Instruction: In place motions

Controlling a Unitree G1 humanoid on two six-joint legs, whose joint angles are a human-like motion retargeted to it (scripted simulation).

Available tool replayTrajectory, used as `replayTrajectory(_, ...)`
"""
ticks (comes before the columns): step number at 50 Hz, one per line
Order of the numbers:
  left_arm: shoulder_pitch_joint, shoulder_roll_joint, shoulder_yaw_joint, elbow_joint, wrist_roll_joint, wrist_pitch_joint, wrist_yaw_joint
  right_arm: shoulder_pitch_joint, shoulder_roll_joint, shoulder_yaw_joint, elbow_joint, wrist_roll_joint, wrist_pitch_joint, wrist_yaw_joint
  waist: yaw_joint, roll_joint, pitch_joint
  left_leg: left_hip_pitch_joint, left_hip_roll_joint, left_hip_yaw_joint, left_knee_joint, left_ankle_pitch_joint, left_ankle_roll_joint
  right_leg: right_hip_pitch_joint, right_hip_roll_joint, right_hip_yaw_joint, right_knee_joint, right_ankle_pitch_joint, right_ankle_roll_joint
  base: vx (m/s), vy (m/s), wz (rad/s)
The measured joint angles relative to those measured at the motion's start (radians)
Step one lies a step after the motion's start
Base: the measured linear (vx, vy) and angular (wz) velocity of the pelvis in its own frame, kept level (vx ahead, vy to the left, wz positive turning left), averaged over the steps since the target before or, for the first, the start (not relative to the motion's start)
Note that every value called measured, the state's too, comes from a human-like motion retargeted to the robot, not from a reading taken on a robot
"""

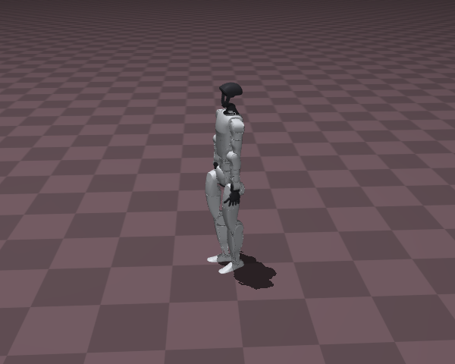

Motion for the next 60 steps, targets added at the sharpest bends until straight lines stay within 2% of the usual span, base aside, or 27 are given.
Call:
replayTrajectory(22,0.015,0.002,0.004,-0.019,-0.017,-0.007,0.011,0.004,-0.003,0.001,0.000,0.000,0.003,-0.011,-0.051,-0.005,0.012,-0.001,0.011,-0.009,0.016,-0.021,-0.012,-0.020,-0.037,-0.003,0.045,-0.014,0.021,0.00,-0.01,-0.02)
replayTrajectory(28,0.023,0.011,0.009,-0.027,-0.009,-0.008,0.016,-0.004,-0.002,0.010,-0.001,-0.002,0.003,-0.012,0.043,0.016,0.033,-0.009,0.015,0.094,0.015,-0.016,0.020,-0.037,0.002,0.097,0.060,-0.007,0.009,-0.02,-0.03,-0.84)
replayTrajectory(43,0.082,0.039,0.027,-0.017,0.020,0.001,0.002,-0.029,0.002,0.039,-0.024,-0.025,0.003,-0.018,0.002,0.033,0.044,-0.026,0.020,0.079,0.018,-0.019,0.030,-0.081,-0.012,0.086,0.114,0.008,0.030,0.00,0.00,0.00)
replayTrajectory(60,0.064,0.029,0.021,-0.037,0.012,0.002,-0.006,-0.027,0.006,0.050,-0.031,-0.023,0.001,-0.023,0.031,0.019,0.054,-0.026,0.020,0.116,0.016,-0.011,0.032,-0.081,-0.016,0.124,0.127,0.017,0.057,0.00,0.00,-0.04)
